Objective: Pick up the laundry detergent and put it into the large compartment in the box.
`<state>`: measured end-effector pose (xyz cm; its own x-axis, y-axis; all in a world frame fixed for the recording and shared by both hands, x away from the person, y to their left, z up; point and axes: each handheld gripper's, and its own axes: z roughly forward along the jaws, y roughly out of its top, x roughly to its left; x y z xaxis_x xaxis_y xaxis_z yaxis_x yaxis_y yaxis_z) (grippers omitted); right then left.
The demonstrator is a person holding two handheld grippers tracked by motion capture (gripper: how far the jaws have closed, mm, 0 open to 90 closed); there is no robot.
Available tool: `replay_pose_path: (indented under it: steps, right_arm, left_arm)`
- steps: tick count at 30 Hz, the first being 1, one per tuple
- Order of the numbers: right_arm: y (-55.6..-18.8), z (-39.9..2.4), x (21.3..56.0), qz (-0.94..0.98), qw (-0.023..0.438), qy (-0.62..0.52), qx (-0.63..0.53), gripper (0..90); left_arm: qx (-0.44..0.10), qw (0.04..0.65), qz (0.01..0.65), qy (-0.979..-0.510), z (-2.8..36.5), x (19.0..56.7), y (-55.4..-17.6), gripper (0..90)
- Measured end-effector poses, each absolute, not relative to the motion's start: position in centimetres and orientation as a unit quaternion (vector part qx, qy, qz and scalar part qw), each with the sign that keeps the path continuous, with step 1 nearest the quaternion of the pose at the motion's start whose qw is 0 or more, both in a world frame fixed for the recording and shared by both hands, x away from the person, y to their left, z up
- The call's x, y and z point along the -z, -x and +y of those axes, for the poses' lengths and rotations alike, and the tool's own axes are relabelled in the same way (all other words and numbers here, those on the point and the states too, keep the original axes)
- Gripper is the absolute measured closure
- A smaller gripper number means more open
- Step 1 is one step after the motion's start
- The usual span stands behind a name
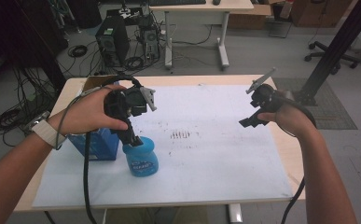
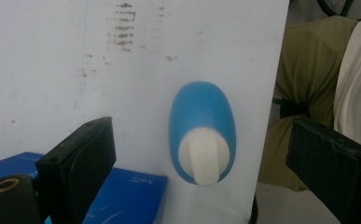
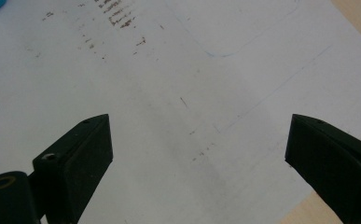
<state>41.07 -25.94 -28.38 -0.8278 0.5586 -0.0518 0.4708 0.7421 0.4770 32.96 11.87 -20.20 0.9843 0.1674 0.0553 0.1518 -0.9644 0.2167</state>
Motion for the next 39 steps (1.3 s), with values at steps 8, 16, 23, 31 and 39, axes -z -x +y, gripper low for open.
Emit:
replay_pose_path:
  steps: [8,16,23,31,39]
  right_arm:
    - [-41.2,-25.8,28.5,0.929,0.096,-0.276,-0.227,7.4]
    - [-41.2,-25.6,28.5,0.93,0.095,-0.275,-0.226,7.4]
    - [-41.2,-25.6,28.5,0.93,0.096,-0.274,-0.226,7.4]
    - [-41.2,-25.5,28.5,0.93,0.097,-0.274,-0.226,7.4]
    - [-41.2,-25.4,28.4,0.93,0.099,-0.272,-0.228,7.4]
  left_arm:
    - [-0.036,0.108,0.084,-0.99,12.1,20.7,-33.0,8.5]
    - [-0.032,0.107,0.085,-0.99,12.3,21.5,-33.1,8.0]
    - [-0.029,0.107,0.087,-0.99,12.5,22.1,-33.1,8.0]
    - [-0.025,0.101,0.081,-0.991,12.4,22.8,-33.1,8.3]
    - [-0.024,0.103,0.083,-0.991,12.5,23.7,-33.1,8.4]
